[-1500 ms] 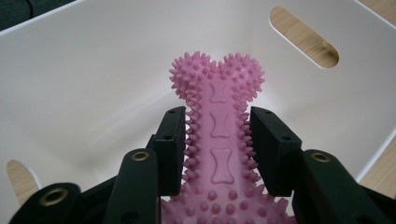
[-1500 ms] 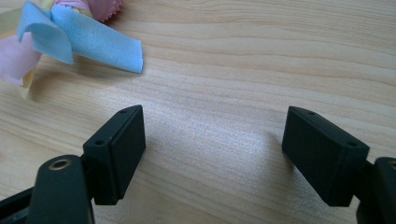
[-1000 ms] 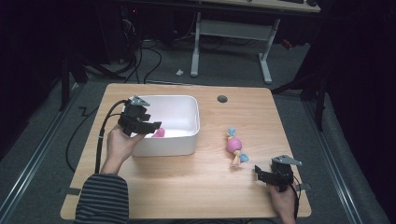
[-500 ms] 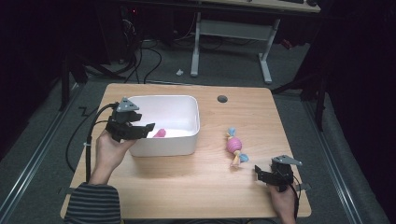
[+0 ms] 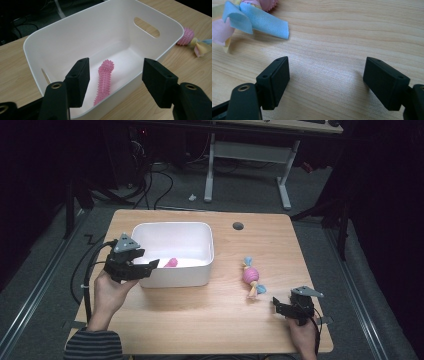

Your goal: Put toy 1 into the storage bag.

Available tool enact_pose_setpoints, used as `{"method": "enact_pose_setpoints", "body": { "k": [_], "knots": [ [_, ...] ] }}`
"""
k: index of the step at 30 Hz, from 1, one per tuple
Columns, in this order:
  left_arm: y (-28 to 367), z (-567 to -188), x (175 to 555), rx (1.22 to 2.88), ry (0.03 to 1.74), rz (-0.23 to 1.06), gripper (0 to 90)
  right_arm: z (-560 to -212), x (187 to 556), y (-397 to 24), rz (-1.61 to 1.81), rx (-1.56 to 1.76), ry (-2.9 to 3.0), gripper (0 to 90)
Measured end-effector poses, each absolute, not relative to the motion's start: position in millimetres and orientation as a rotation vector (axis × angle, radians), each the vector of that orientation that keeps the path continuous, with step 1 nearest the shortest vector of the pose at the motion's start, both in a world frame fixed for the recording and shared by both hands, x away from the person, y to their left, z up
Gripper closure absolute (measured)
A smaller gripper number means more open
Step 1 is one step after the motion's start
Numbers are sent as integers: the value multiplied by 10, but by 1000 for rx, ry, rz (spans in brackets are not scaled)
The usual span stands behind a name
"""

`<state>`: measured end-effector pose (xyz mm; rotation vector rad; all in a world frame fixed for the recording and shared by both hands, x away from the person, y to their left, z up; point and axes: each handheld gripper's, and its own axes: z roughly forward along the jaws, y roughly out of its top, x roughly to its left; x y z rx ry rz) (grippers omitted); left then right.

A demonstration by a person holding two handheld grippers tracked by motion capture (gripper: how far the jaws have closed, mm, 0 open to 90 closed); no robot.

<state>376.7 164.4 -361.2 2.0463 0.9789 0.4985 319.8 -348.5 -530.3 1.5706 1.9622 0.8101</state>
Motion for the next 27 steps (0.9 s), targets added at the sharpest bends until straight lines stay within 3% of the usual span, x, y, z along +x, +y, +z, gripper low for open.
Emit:
{"method": "enact_pose_setpoints", "body": {
  "k": [27],
  "knots": [
    [1700, -4066, 3449, 2002, 989, 448, 379, -5303, 3194, -3482, 809, 1567, 1964, 213]
  ]
}}
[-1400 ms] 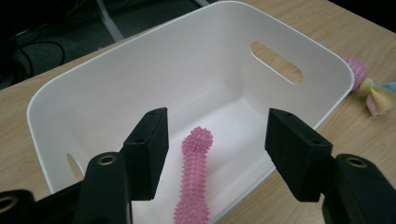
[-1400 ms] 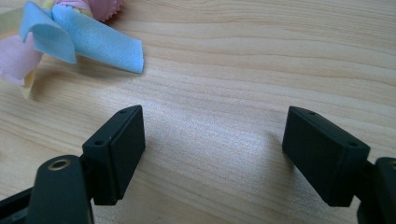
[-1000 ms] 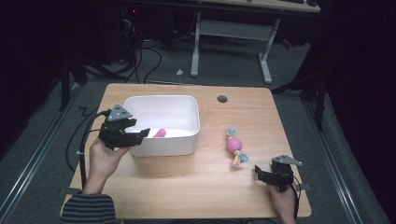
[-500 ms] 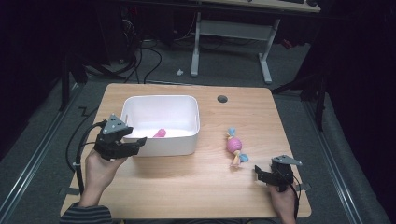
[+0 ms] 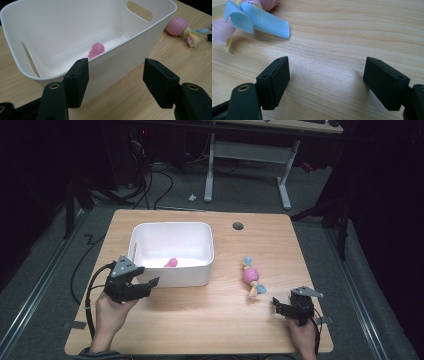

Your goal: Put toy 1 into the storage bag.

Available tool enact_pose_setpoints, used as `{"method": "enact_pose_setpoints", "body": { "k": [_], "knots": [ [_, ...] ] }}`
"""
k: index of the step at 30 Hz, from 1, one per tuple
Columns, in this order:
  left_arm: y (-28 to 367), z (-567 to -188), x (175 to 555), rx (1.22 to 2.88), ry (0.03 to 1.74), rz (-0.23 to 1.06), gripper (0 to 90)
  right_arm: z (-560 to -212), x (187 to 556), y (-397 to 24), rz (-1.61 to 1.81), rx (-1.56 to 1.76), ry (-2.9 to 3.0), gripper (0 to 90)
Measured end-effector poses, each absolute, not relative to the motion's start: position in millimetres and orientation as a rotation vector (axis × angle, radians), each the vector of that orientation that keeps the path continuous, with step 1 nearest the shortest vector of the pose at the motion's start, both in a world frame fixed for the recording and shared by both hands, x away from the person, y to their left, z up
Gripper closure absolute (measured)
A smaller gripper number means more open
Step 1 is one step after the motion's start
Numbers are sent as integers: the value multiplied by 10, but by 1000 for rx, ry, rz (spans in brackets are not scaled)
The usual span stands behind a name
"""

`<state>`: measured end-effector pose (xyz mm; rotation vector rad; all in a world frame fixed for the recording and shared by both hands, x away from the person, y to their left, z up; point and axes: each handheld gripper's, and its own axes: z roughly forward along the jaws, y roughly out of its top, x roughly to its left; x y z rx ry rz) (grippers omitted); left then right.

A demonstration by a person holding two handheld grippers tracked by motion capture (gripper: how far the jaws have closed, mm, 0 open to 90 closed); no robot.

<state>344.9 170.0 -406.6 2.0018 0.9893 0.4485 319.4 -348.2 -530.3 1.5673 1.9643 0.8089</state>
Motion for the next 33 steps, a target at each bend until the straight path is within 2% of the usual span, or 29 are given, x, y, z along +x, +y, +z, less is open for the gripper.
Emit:
{"method": "enact_pose_setpoints", "body": {
  "k": [17, 33],
  "knots": [
    [1656, -4372, 3403, 1988, 1018, 383, 375, -5302, 3193, -3480, 809, 1565, 1966, 213],
    [1566, -4809, 3413, 1991, 1058, 282, 362, -5302, 3193, -3480, 809, 1565, 1967, 213]
  ]
}}
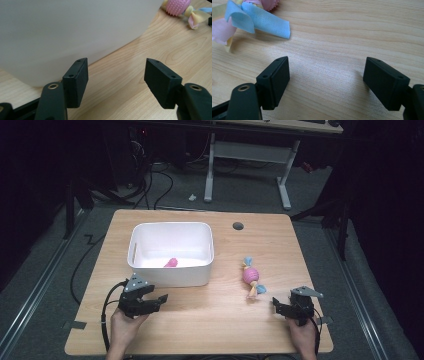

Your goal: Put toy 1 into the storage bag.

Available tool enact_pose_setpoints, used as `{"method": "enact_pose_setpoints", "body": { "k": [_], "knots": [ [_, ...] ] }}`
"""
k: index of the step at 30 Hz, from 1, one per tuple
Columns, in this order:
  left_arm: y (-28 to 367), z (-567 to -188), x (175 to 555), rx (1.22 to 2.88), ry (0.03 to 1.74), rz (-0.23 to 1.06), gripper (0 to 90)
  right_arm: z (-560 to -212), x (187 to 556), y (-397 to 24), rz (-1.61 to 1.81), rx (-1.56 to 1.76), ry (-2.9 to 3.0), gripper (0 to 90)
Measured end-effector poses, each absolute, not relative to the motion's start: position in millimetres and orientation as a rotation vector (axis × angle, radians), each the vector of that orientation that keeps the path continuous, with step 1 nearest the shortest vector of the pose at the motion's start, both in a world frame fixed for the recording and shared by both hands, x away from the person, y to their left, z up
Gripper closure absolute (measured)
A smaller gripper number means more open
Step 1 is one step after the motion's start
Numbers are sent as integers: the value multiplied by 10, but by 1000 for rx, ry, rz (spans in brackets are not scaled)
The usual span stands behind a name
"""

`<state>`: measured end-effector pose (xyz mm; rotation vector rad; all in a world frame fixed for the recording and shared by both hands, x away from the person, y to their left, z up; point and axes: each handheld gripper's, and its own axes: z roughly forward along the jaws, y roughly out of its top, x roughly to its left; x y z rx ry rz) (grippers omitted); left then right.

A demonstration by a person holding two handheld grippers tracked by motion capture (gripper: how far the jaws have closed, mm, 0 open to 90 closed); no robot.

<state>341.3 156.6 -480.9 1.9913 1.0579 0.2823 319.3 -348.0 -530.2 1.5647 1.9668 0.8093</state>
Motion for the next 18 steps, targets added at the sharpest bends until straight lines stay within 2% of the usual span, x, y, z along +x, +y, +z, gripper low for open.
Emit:
{"method": "enact_pose_setpoints", "body": {
  "k": [8, 18],
  "knots": [
    [1427, -5016, 3425, 2018, 1074, 300, 362, -5302, 3193, -3479, 811, 1563, 1968, 213],
    [1279, -5154, 3442, 2074, 1078, 381, 362, -5302, 3193, -3477, 810, 1565, 1967, 213]
  ]
}}
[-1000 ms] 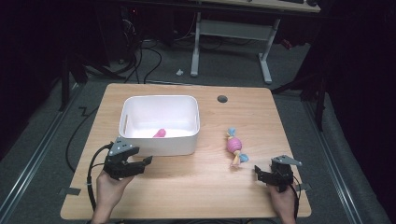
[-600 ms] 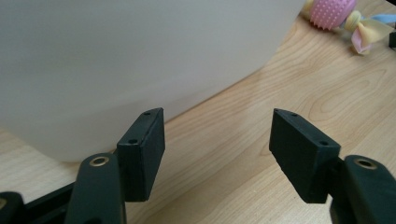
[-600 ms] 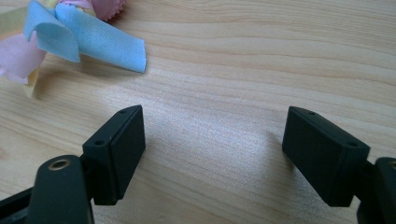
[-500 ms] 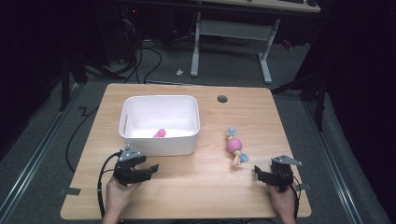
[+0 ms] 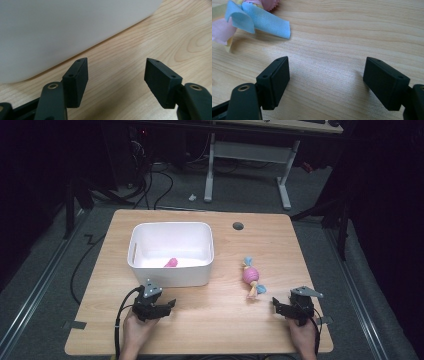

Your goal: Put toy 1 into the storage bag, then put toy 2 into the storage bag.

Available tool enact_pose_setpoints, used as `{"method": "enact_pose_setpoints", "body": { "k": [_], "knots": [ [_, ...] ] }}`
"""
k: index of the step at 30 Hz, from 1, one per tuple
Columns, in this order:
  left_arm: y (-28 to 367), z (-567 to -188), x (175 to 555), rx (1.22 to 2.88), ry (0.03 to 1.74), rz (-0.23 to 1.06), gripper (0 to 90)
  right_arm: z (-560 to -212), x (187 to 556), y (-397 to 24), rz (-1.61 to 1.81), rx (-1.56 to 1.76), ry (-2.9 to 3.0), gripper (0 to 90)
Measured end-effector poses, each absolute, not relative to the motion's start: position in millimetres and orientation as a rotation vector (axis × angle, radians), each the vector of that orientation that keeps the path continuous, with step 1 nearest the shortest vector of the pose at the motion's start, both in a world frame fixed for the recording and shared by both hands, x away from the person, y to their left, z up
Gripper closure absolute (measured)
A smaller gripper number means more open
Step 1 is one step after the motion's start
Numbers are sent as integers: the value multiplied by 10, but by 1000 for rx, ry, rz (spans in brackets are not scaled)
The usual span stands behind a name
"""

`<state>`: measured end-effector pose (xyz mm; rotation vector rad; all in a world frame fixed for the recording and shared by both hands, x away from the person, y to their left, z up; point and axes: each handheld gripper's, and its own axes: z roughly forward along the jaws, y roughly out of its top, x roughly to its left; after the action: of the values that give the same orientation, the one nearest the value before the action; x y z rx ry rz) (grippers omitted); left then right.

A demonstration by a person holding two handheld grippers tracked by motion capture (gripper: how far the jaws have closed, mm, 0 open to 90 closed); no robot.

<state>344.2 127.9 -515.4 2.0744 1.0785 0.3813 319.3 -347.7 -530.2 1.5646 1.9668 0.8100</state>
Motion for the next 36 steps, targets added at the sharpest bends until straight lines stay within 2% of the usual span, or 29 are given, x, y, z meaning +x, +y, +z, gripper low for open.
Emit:
{"method": "enact_pose_setpoints", "body": {
  "k": [5, 13, 18, 26, 28, 31, 36],
  "knots": [
    [1187, -5190, 3450, 2093, 1052, 425, 364, -5302, 3198, -3476, 809, 1565, 1967, 213],
    [1085, -5310, 3508, 2105, 1060, 404, 364, -5302, 3209, -3473, 813, 1561, 1975, 213],
    [1069, -5349, 3490, 2096, 1037, 457, 358, -5301, 3210, -3472, 812, 1560, 1976, 213],
    [1058, -5351, 3502, 2088, 1064, 464, 323, -5303, 3229, -3447, 828, 1523, 2018, 198],
    [1058, -5352, 3503, 2087, 1065, 464, 318, -5301, 3219, -3440, 831, 1518, 2020, 223],
    [1057, -5352, 3503, 2087, 1067, 463, 306, -5287, 3203, -3411, 837, 1503, 2026, 320],
    [1058, -5353, 3499, 2086, 1073, 462, 286, -5274, 3188, -3404, 834, 1483, 2033, 359]
  ]
}}
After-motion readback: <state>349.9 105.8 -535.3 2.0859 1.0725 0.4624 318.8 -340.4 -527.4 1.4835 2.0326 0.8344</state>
